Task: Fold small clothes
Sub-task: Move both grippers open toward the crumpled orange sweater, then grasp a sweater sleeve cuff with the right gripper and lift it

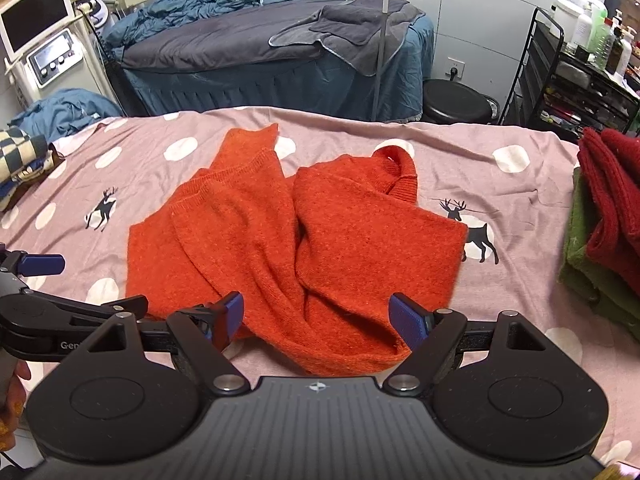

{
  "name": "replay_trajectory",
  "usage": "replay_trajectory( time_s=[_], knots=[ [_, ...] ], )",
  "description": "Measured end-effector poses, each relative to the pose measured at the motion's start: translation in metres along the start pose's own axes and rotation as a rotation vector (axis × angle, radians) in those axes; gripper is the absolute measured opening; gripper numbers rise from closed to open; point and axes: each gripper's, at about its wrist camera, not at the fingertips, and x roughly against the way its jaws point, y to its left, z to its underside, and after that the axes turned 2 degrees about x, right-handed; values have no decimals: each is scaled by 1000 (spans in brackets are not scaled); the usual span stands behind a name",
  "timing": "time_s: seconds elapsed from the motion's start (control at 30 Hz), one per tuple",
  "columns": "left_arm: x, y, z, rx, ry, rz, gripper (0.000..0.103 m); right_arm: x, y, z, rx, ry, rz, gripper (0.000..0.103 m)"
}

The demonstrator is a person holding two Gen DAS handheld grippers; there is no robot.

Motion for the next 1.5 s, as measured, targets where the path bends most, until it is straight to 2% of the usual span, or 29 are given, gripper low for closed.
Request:
replay_trajectory(
  time_s=[0.1, 0.3, 0.4, 0.57, 0.67, 0.83, 1.0, 1.07, 1.2, 1.37, 1.43, 1.5],
  knots=[
    [0, 2, 4, -6, -27, -8, 103, -1, 1, 2, 7, -2, -14, 103],
    [-20, 19, 9, 42, 81, 15, 103, -8, 9, 6, 29, -2, -59, 103],
    [-30, 32, 13, 56, 86, 38, 103, -14, 15, 8, 40, 13, -101, 103],
    [-51, 56, 15, 63, 106, -28, 103, -35, 38, 5, 125, 41, -127, 103],
    [-66, 77, 12, 98, 127, -11, 103, -50, 56, -4, 173, 46, -152, 103],
    [-82, 96, 6, 92, 85, -25, 103, -84, 83, -19, 227, 40, -180, 103],
    [-109, 116, 7, 132, 88, -39, 103, -121, 104, -33, 232, 75, -168, 103],
    [-118, 126, 8, 156, 68, -25, 103, -130, 110, -39, 229, 67, -165, 103],
    [-132, 142, 8, 213, 36, 60, 102, -148, 122, -45, 250, 73, -137, 103],
    [-146, 155, 8, 305, 52, 110, 88, -175, 141, -47, 301, 96, -90, 103],
    [-148, 157, 11, 333, 45, 147, 87, -186, 148, -46, 327, 103, -45, 103],
    [-149, 156, 12, 350, 47, 175, 87, -193, 152, -46, 343, 110, -2, 95]
  ],
)
